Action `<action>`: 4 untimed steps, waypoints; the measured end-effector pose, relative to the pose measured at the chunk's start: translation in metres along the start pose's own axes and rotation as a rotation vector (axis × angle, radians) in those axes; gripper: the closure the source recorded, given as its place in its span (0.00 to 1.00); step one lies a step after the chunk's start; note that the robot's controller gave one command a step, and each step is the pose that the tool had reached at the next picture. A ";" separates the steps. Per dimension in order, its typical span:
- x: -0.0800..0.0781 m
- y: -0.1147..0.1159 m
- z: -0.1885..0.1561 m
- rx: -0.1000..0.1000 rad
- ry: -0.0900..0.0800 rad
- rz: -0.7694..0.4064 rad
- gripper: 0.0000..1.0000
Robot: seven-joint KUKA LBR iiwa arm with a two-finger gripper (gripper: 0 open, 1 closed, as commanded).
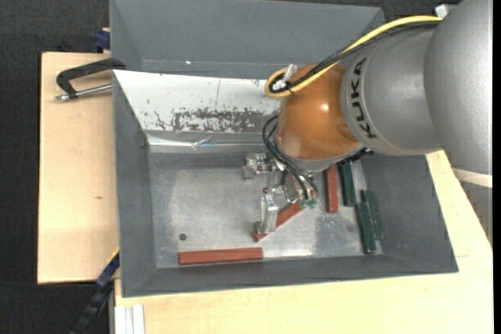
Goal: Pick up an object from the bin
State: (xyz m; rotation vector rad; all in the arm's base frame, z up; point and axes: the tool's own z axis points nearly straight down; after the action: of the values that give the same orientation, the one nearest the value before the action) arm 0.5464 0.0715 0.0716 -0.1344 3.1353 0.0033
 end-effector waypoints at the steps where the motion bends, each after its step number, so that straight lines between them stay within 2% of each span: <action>1: 0.000 0.000 0.000 0.000 0.000 0.000 0.00; 2: 0.013 -0.016 -0.011 -0.002 0.004 -0.166 0.00; 3: 0.054 -0.059 0.001 0.000 0.003 -0.348 1.00; 4: 0.054 -0.059 0.001 0.000 0.003 -0.348 1.00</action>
Offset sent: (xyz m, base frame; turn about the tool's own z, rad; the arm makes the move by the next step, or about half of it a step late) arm -0.0307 -0.0639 0.0342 -0.4421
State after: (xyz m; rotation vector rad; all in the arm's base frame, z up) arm 0.4975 0.0077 0.0703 -0.6755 3.0674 0.0021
